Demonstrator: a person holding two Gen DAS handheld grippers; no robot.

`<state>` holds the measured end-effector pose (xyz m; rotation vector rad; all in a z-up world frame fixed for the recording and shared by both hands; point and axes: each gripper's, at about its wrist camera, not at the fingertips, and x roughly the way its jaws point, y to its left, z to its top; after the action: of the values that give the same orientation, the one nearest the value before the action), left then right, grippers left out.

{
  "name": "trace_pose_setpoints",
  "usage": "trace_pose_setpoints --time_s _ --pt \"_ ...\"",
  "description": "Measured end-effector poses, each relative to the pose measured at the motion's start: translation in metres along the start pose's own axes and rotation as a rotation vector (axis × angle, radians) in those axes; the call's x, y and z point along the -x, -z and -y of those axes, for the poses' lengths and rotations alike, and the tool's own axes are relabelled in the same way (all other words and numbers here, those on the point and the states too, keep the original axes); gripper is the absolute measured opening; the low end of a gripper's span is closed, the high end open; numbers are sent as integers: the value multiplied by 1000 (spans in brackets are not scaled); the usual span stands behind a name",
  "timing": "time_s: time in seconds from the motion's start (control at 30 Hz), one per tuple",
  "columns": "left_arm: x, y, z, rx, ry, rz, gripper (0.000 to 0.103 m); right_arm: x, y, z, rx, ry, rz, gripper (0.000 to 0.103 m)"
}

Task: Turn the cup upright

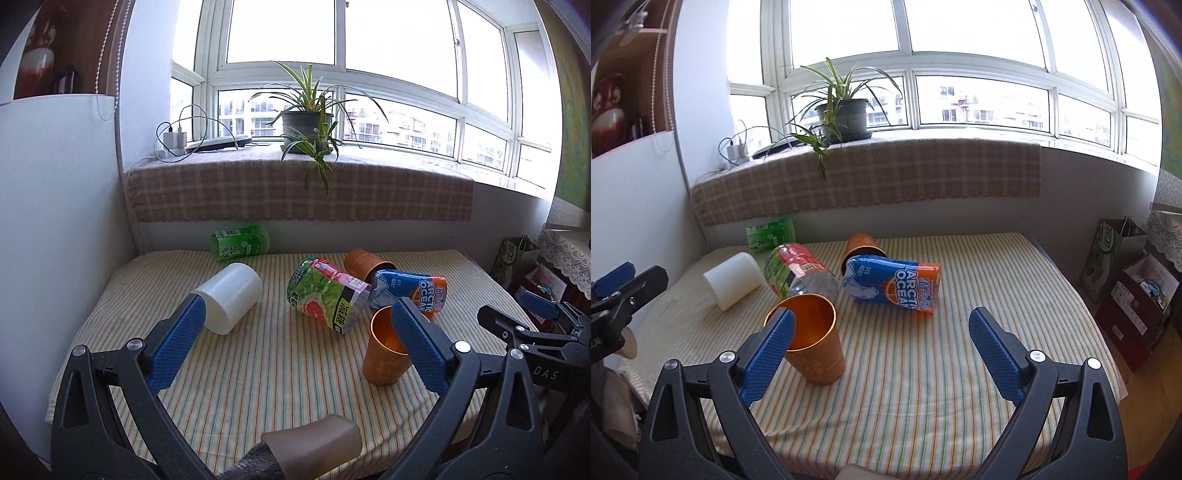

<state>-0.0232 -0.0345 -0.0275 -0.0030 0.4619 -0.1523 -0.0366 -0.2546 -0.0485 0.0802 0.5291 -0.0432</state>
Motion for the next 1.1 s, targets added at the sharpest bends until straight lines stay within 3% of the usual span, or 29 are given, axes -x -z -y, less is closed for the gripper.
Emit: trace_pose_setpoints --time_s 1.1 --pt "-4 1 -3 4 -23 -7 102 -9 4 7 -44 -5 -45 95"
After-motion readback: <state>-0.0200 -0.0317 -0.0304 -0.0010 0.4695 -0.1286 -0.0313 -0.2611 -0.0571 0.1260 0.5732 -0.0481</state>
